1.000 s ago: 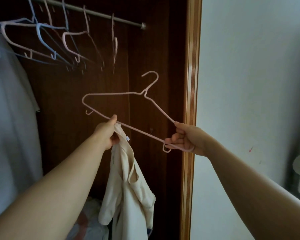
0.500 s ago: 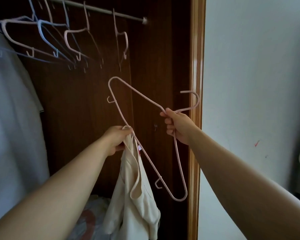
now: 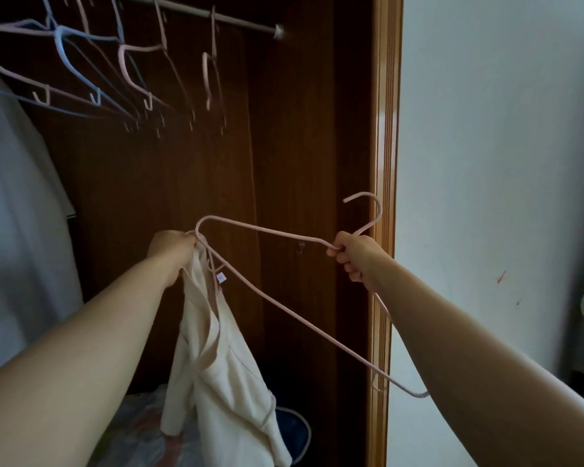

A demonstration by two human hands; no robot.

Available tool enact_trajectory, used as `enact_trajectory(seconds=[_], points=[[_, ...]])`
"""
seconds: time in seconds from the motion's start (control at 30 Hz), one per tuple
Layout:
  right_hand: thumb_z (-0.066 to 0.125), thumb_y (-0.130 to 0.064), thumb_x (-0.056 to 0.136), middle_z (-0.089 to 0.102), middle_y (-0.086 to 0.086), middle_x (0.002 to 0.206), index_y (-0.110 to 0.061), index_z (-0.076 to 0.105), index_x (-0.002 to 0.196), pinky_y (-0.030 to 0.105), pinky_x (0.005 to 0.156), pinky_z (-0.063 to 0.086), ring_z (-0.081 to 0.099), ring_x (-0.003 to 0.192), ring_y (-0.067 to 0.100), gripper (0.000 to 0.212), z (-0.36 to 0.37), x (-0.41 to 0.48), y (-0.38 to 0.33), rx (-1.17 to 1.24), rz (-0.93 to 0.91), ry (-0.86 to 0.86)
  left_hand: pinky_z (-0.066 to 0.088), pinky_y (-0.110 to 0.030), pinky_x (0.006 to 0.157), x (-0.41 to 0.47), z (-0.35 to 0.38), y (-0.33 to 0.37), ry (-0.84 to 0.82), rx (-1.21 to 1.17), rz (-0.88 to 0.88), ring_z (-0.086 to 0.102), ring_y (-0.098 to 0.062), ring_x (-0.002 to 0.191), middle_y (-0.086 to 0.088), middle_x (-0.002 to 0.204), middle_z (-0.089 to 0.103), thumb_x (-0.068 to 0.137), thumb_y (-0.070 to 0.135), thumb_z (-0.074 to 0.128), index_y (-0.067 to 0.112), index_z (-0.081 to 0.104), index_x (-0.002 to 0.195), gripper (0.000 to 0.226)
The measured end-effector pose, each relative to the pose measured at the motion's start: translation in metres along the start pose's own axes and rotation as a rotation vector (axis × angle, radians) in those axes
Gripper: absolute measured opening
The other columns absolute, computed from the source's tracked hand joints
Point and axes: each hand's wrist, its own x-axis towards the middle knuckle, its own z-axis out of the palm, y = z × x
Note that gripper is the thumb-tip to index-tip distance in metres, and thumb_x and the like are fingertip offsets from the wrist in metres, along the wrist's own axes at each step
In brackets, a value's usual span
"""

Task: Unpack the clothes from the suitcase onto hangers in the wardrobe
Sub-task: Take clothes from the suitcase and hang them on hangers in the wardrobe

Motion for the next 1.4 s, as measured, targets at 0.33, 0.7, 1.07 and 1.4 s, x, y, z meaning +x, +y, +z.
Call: enact_trajectory(seconds=[0.33, 0.7, 1.07, 1.4], points=[[0.055, -0.025, 0.094, 0.045, -0.005, 0.06, -0.01, 0.067, 0.089, 0.016, 0.036, 0.024, 0.029, 0.044, 0.006, 0.02, 0.029, -0.006, -0.01, -0.006, 0.008, -0.095, 0.043, -0.031, 0.066, -0.013, 0.019, 0.041, -0.038, 0.675, 0.62, 0.063, -0.024, 0.081, -0.002, 0.083, 0.066, 0.094, 0.019, 0.05, 0.012, 0.07, 0.088, 0.022], [0.057, -0.018, 0.089, 0.048, -0.001, 0.059, -0.009, 0.06, 0.078, 0.023, 0.043, 0.031, 0.039, 0.045, 0.01, 0.015, 0.053, -0.003, -0.013, 0.057, -0.246, -0.011, 0.032, -0.044, 0.101, -0.045, 0.056, 0.062, -0.287, 0.762, 0.752, 0.041, -0.025, 0.125, 0.006, 0.124, 0.057, 0.097, 0.05, 0.031, 0.031, 0.068, 0.11, 0.044], [0.075, -0.019, 0.08, 0.06, -0.008, 0.073, -0.015, 0.063, 0.086, 0.016, 0.055, 0.042, 0.055, 0.06, 0.003, 0.014, 0.017, -0.005, 0.01, -0.244, -0.507, 0.299, 0.041, -0.052, 0.1, -0.026, 0.056, 0.039, -0.262, 0.393, 0.657, 0.058, -0.022, 0.11, 0.003, 0.115, 0.066, 0.093, 0.049, 0.049, 0.028, 0.064, 0.117, 0.035], [0.08, -0.04, 0.073, 0.068, 0.004, 0.087, -0.008, 0.066, 0.097, 0.026, 0.068, 0.057, 0.065, 0.076, 0.015, 0.042, 0.021, 0.006, 0.038, -0.444, -0.148, 0.011, 0.041, -0.052, 0.101, -0.033, 0.054, 0.066, -0.181, 0.273, 0.597, 0.057, -0.024, 0.111, 0.001, 0.115, 0.065, 0.095, 0.047, 0.049, 0.024, 0.062, 0.12, 0.037]])
